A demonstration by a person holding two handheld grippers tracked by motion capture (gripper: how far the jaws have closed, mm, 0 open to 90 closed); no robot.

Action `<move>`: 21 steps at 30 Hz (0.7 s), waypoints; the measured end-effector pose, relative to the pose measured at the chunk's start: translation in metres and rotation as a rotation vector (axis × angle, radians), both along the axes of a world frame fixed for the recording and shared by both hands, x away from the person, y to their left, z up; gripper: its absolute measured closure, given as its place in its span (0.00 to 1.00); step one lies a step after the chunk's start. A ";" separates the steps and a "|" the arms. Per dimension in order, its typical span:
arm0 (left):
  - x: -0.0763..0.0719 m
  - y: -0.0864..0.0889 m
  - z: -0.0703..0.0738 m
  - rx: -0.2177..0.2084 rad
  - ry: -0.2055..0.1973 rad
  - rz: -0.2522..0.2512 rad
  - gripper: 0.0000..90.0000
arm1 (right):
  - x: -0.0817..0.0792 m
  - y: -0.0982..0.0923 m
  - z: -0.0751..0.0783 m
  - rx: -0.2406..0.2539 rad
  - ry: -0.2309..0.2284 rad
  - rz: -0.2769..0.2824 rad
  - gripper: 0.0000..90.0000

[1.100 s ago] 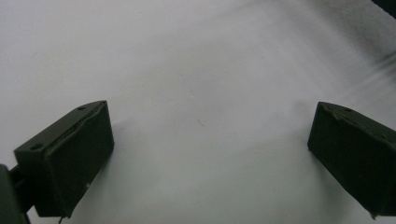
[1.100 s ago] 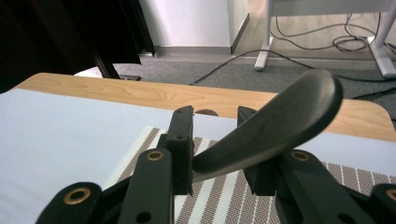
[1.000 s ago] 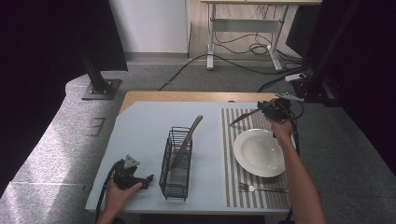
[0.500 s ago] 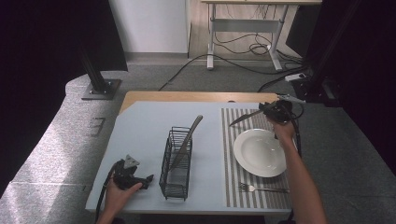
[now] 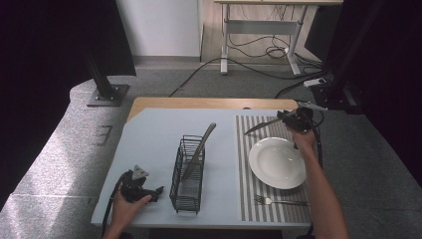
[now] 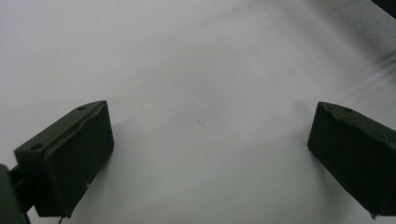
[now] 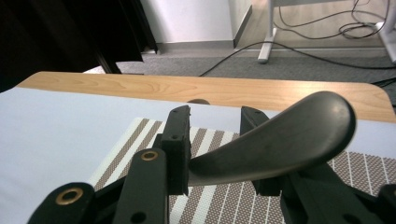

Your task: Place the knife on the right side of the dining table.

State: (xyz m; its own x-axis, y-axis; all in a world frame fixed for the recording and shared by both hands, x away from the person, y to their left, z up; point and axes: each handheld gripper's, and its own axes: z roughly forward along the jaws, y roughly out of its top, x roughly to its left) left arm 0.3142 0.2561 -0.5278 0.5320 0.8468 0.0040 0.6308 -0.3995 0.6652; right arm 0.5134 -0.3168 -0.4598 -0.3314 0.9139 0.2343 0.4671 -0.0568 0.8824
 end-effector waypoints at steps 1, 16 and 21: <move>0.000 0.000 0.000 0.000 0.000 0.000 0.00 | 0.000 -0.001 -0.001 -0.002 -0.001 0.004 0.71; 0.000 0.000 0.000 0.000 0.000 0.000 0.00 | 0.002 -0.008 -0.006 -0.001 -0.003 0.036 0.69; 0.000 0.000 0.000 0.001 -0.001 0.000 0.00 | 0.002 -0.008 -0.006 -0.004 -0.006 0.041 0.69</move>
